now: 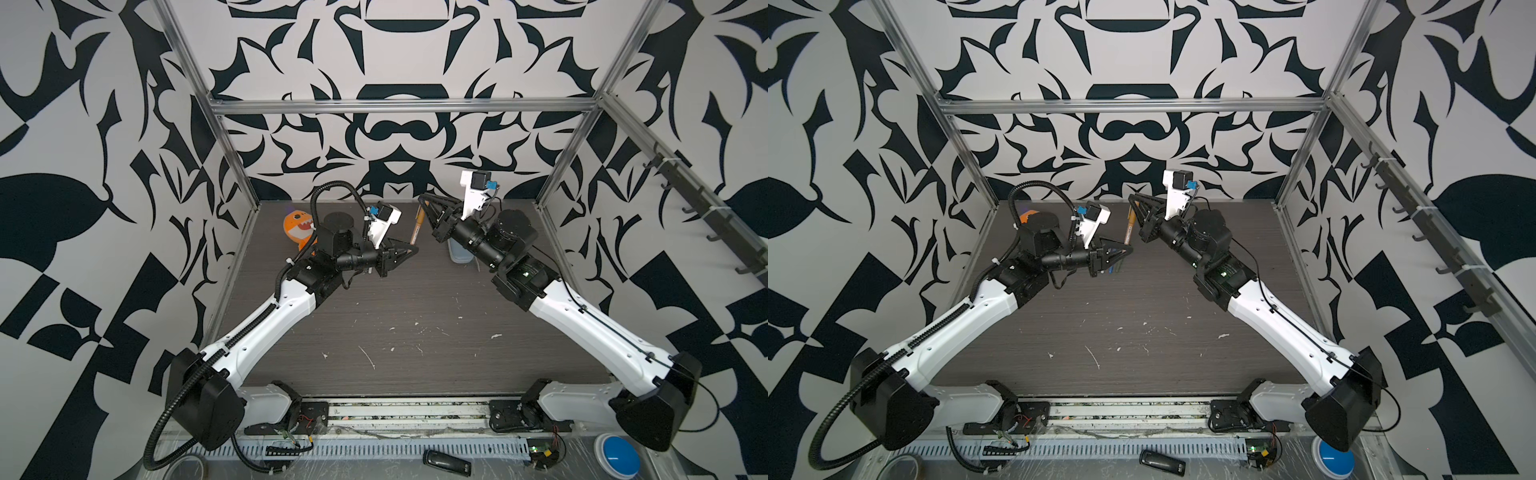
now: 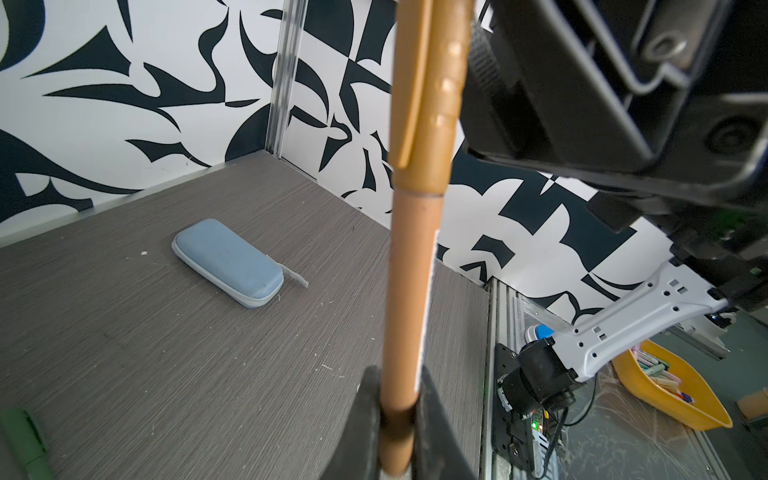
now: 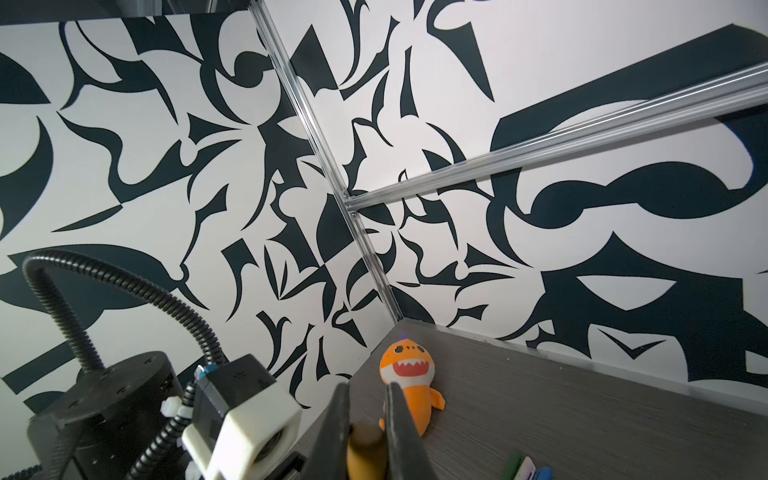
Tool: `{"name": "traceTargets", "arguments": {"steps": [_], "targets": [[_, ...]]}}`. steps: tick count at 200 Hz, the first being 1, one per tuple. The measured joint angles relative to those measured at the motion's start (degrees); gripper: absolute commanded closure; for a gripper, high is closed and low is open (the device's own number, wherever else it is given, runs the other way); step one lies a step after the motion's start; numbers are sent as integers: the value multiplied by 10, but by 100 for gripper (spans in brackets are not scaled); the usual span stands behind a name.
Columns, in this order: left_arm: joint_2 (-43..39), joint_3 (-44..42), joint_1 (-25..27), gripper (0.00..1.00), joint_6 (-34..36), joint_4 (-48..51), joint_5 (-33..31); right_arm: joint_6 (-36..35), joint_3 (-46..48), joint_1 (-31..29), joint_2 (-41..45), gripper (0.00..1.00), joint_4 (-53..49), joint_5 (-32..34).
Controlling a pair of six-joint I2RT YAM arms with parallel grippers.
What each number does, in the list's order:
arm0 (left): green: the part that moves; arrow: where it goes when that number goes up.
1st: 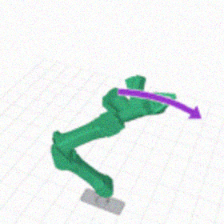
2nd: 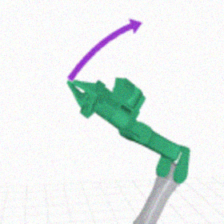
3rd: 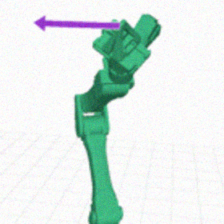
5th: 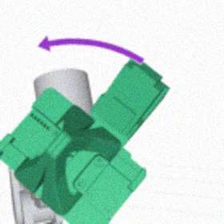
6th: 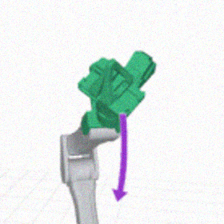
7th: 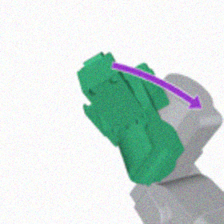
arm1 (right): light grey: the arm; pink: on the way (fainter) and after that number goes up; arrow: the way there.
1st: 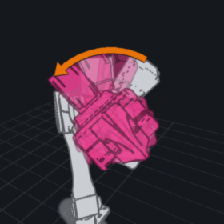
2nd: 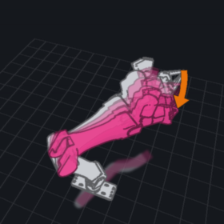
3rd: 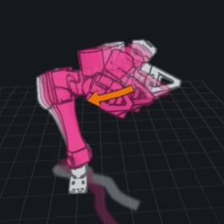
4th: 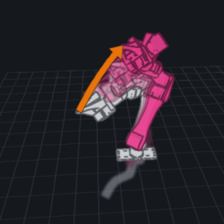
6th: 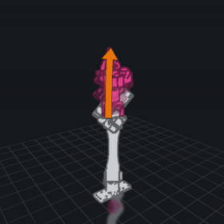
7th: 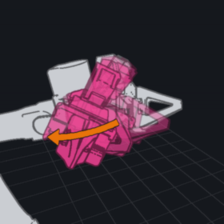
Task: Insert the pens into the pen caps
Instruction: 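Press the tan cap onto the pen, then open the right gripper, then draw the right gripper back while the left gripper lowers the capped tan pen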
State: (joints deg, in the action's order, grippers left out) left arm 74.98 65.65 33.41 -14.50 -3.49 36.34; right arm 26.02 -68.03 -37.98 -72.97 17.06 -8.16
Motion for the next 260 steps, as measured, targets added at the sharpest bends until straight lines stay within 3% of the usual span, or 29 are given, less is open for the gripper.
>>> {"name": "traceTargets", "arguments": {"steps": [61, 83, 105, 129, 156, 184, 211, 260], "targets": [[22, 29, 0, 100, 3, 25, 11, 9, 14, 4, 2, 100, 21, 16], [24, 24, 0, 100, 3, 24, 19, 9, 2, 4, 7, 94, -1, 17], [4, -21, -2, 100, 3, -1, 28, 11, -26, 0, 13, 78, -77, 14], [-42, -86, -12, 100, -2, -39, 22, 3, -70, -19, 10, 69, -204, 12], [-78, -133, -20, 100, -8, -55, 21, -23, -155, -32, -1, 66, -306, 51], [-82, -159, -19, 100, -20, -48, 5, -42, -197, -27, 19, 66, -336, 102], [-65, -149, -19, 100, -26, -23, -28, -37, -127, -26, 90, 66, -345, 132], [46, -101, -12, 100, -65, 22, -118, 24, 124, -26, 234, 67, -409, 173]]}}
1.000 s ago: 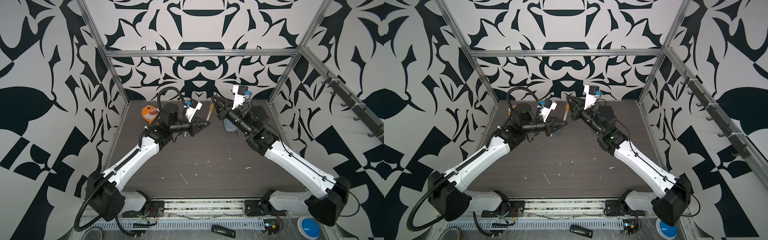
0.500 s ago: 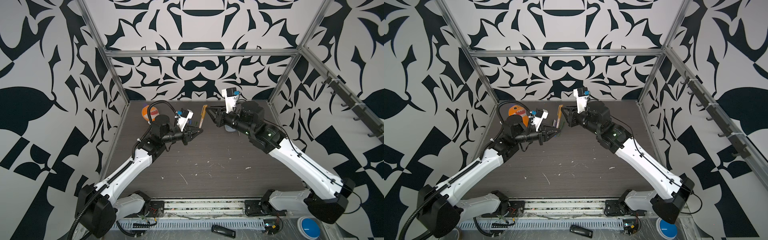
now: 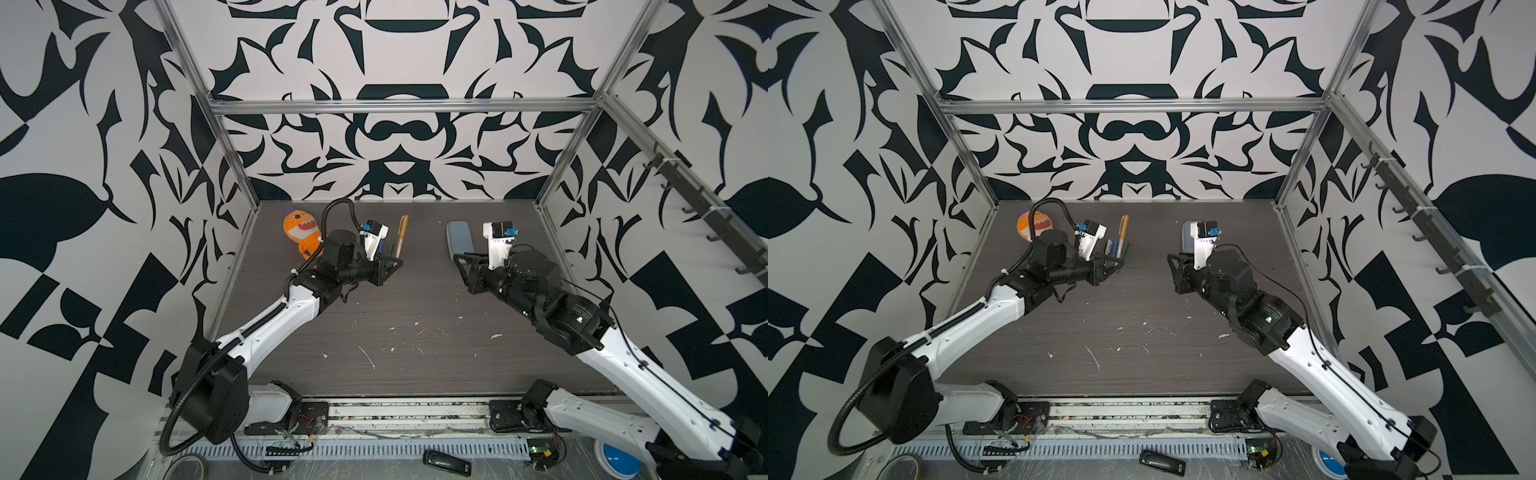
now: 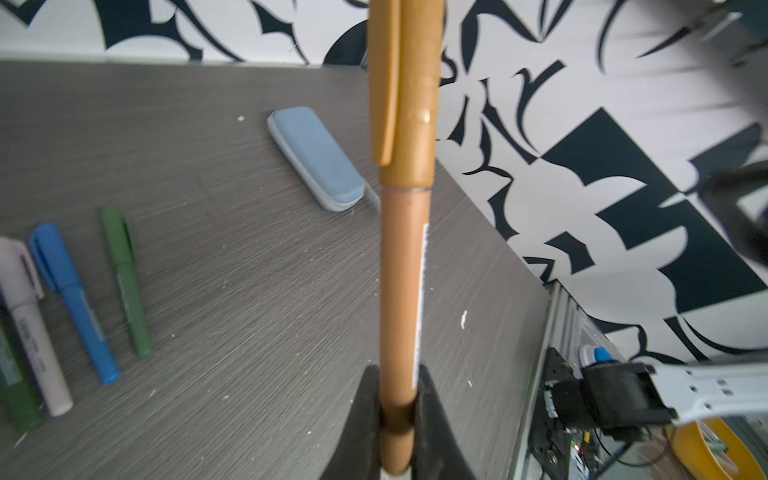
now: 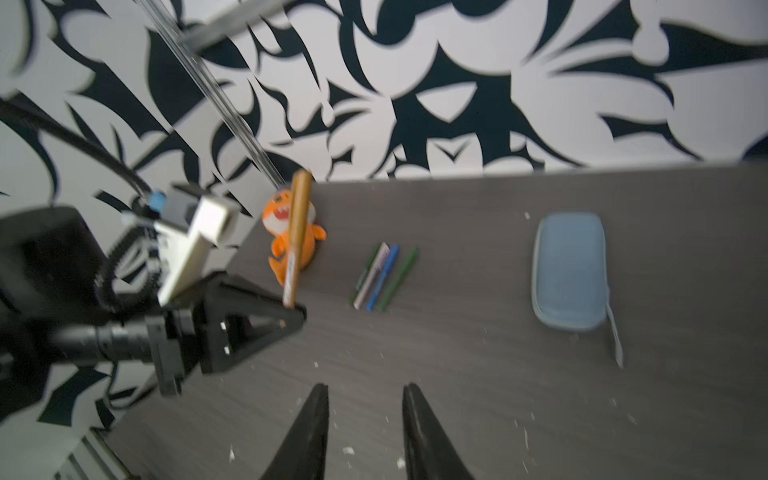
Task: Insert the pens into the pen caps
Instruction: 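Draw the right gripper back while the left gripper lowers the capped tan pen, then lay the capped tan pen beside the other pens and open the left gripper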
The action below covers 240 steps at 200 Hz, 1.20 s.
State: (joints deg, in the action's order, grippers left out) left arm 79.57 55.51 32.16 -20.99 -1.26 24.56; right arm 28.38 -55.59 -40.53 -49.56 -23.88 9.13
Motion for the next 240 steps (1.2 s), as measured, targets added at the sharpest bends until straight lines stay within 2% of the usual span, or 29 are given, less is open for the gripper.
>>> {"name": "traceTargets", "arguments": {"steps": [29, 59, 120, 151, 160, 191, 240], "targets": [[95, 53, 15, 100, -23, 50, -54, 39, 97, 0, 85, 67, -60, 30], [190, 119, 23, 100, -49, 102, -93, 59, 119, 0, 137, 67, -96, 53], [372, 292, 26, 100, -76, 217, -135, 57, 122, 0, 127, 67, -102, 66], [428, 355, 26, 100, -83, 266, -142, 47, 125, 0, 123, 67, -102, 66], [444, 373, 26, 95, -87, 278, -144, 44, 125, 0, 124, 67, -102, 66], [480, 413, 26, 90, -93, 318, -152, 40, 125, 0, 125, 67, -102, 66], [485, 445, 26, 78, -93, 359, -160, 35, 125, 0, 125, 67, -102, 65]]}}
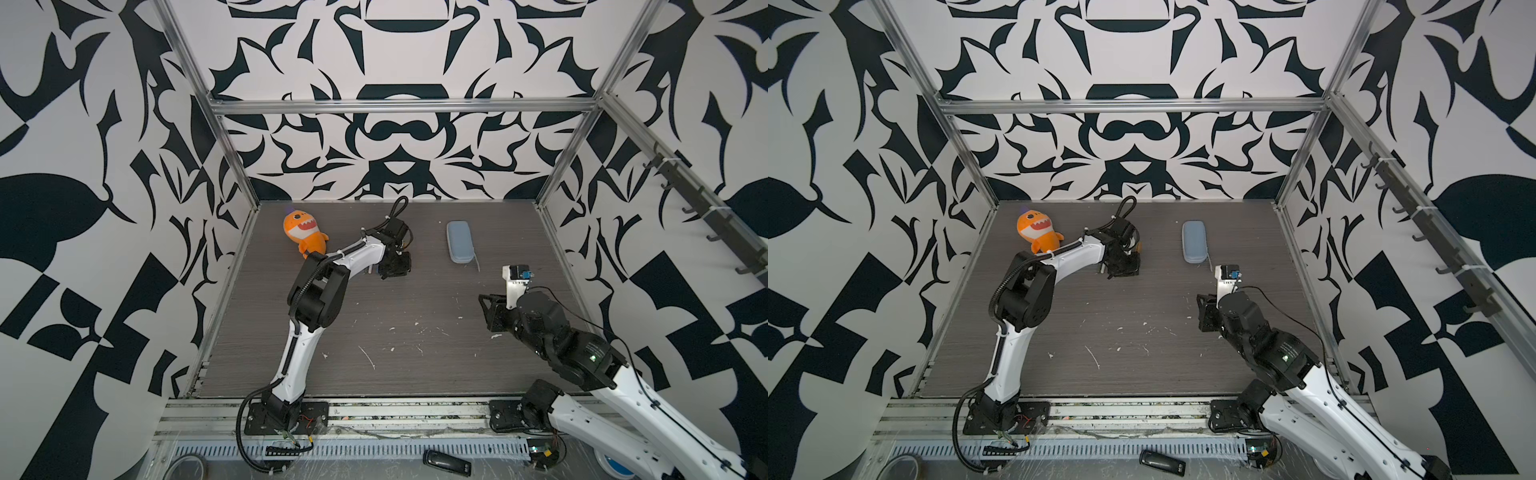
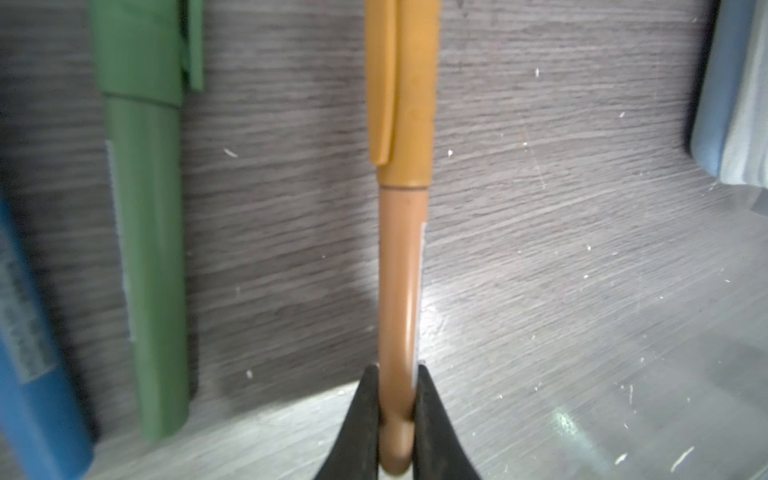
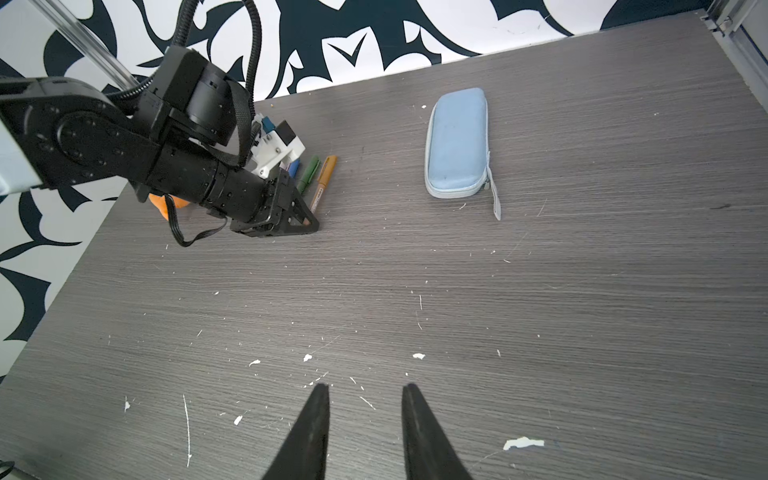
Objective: Insert the pens into the pen caps
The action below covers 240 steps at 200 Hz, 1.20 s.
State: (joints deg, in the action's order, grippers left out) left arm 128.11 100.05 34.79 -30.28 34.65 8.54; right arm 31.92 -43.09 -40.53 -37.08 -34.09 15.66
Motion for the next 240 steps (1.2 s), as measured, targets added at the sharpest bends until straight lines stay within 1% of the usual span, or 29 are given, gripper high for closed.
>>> {"name": "traceTargets", "arguments": {"steps": [8, 55, 72, 80, 82, 84, 91, 94, 95, 97, 98, 100, 101, 102, 105, 106, 107, 108, 111, 135, 153, 175, 191, 210, 225, 240], "targets": [[0, 6, 0, 75, 0, 6, 0, 0, 0, 0, 0, 67, 0, 0], [0, 42, 0, 73, 14, 35, 3, 0, -7, 0, -1, 67, -11, -4], [-6, 44, 0, 67, 26, 42, 5, -5, -20, 0, 0, 64, -21, -6], [-18, 37, 0, 64, 35, 42, 5, -7, -29, 0, 0, 60, -26, -7], [-21, 35, 0, 63, 36, 41, 5, -9, -32, 0, -1, 58, -28, -7], [-25, 33, 0, 61, 37, 42, 5, -10, -34, 0, -2, 53, -28, -7], [-46, 22, 0, 55, 44, 44, 4, -16, -48, 0, -7, 42, -34, -6], [-58, 17, 0, 53, 53, 44, 4, -14, -54, 0, -10, 36, -37, -7], [-64, 13, 0, 51, 50, 44, 4, -16, -56, 0, -10, 33, -38, -6], [-70, 10, 0, 45, 50, 44, 3, -21, -61, 0, -12, 25, -42, -6], [-74, 9, 0, 42, 52, 44, 3, -23, -63, 0, -12, 23, -43, -5], [-86, 5, 0, 37, 63, 44, 3, -21, -69, 0, -14, 10, -45, -4], [-90, 3, 0, 34, 63, 44, 3, -21, -71, 0, -15, 6, -46, -4], [-97, 0, 0, 32, 59, 43, 3, -24, -75, 0, -17, 3, -48, -3], [-108, -4, 0, 23, 62, 43, 3, -31, -83, 0, -20, 1, -52, -2], [-119, -7, 0, 17, 70, 44, 2, -30, -85, 0, -21, 1, -53, -1], [-124, -9, 0, 9, 73, 43, 2, -28, -89, 0, -24, 1, -55, -1], [-128, -11, 0, 4, 72, 42, 2, -28, -91, 0, -24, 1, -56, -1], [-145, -18, 0, 0, 73, 39, 1, -34, -99, 0, -29, 1, -59, 1], [-335, -90, 0, 1, 110, 2, -14, -51, -143, 0, -61, 1, -62, 25], [-488, -164, 1, 1, 130, -38, -37, -73, -143, 0, -70, 1, -60, 42], [-633, -256, 1, 1, 139, -70, -62, -97, -137, 0, -78, 1, -45, 78], [-703, -329, 1, 1, 141, -91, -90, -124, -116, 0, -75, 1, -14, 101], [-762, -439, 1, 1, 154, -127, -149, -155, -91, 3, -69, 0, 20, 120], [-786, -518, 1, 1, 179, -155, -194, -178, -76, 16, -67, 1, 48, 121], [-800, -582, 0, 1, 206, -182, -244, -197, -67, 54, -69, 0, 74, 105]]}}
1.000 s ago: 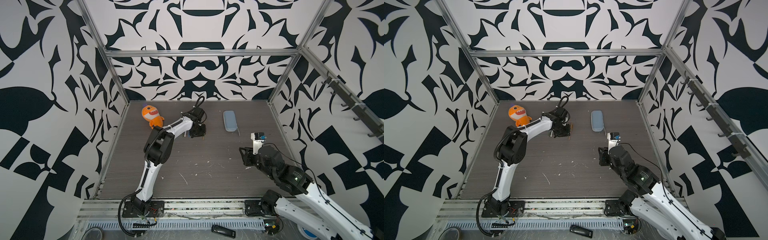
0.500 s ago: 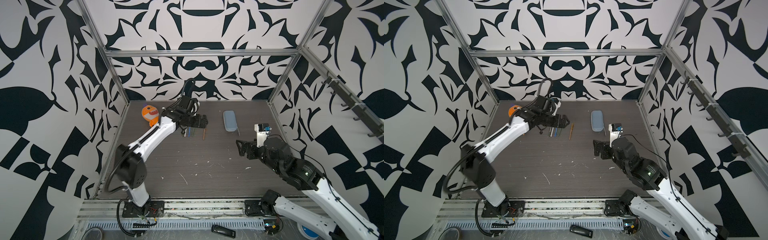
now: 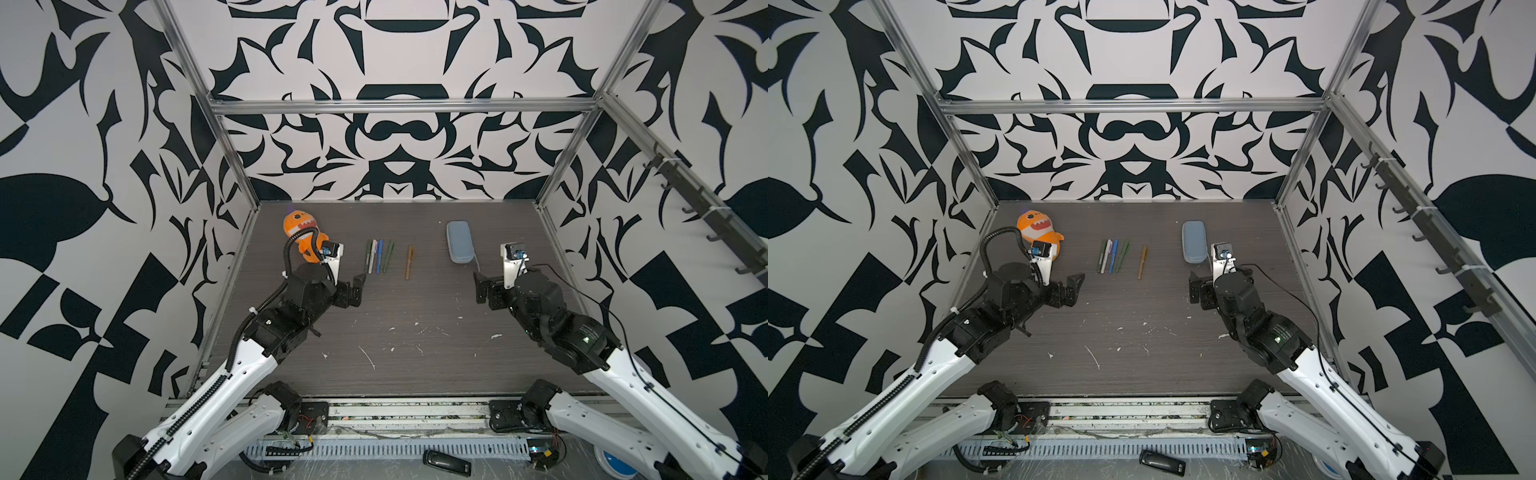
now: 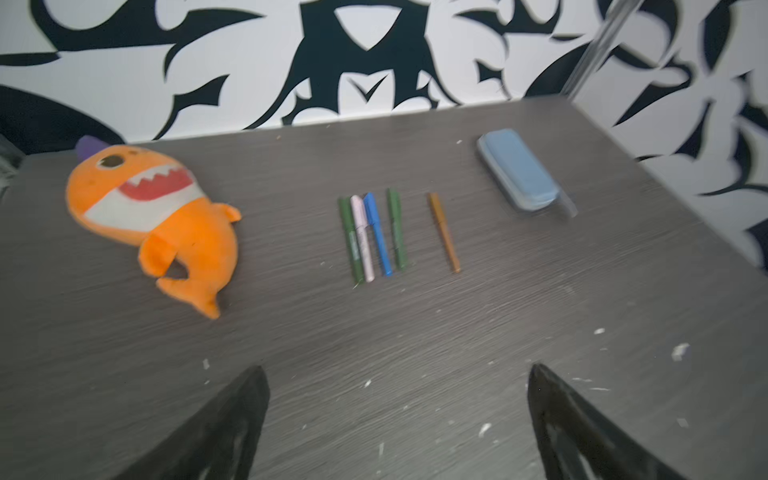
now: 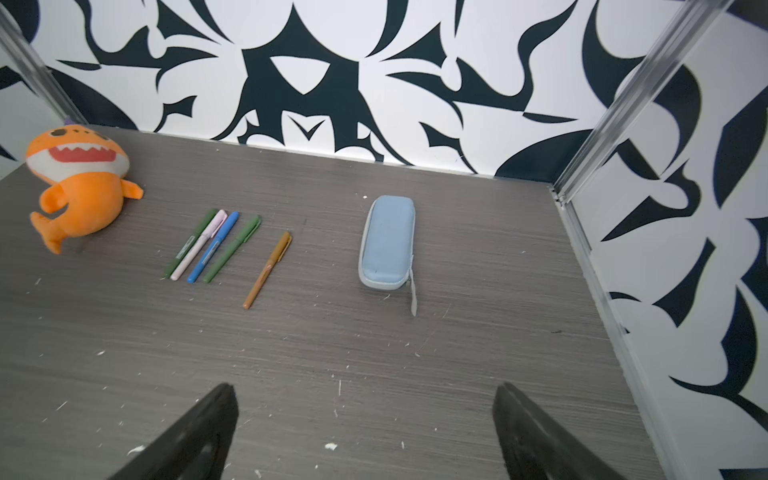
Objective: Insert the pens into the pen caps
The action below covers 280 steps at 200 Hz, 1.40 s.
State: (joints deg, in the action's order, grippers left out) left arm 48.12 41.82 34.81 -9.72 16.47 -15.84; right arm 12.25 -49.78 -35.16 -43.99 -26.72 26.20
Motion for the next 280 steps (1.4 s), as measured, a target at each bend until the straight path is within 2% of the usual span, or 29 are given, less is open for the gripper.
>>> {"name": "traceTargets", "arguments": {"steps": [24, 54, 73, 95, 129, 169, 189, 258, 280], "targets": [[-10, -74, -30, 1, 43, -75, -36, -19, 20, 108, -11, 0, 47, -59], [6, -174, -127, 1, 71, -242, -23, -40, 80, 228, -52, 0, 127, -144], [58, -218, -180, 1, 72, -321, -17, -48, 134, 287, -77, 0, 179, -196], [151, -252, -205, 1, 86, -427, -21, -72, 200, 332, -83, 0, 240, -224], [322, -262, -220, 1, 128, -592, -7, -109, 261, 347, -83, 0, 336, -238], [402, -248, -281, 1, 130, -693, 60, -111, 321, 347, -125, 0, 482, -236], [414, -247, -303, 1, 124, -708, 84, -107, 341, 347, -190, 0, 556, -237], [414, -216, -304, 1, 121, -704, 114, -94, 386, 347, -432, 0, 838, -233], [414, -216, -304, 1, 120, -702, 116, -90, 360, 347, -458, 0, 816, -222]]}}
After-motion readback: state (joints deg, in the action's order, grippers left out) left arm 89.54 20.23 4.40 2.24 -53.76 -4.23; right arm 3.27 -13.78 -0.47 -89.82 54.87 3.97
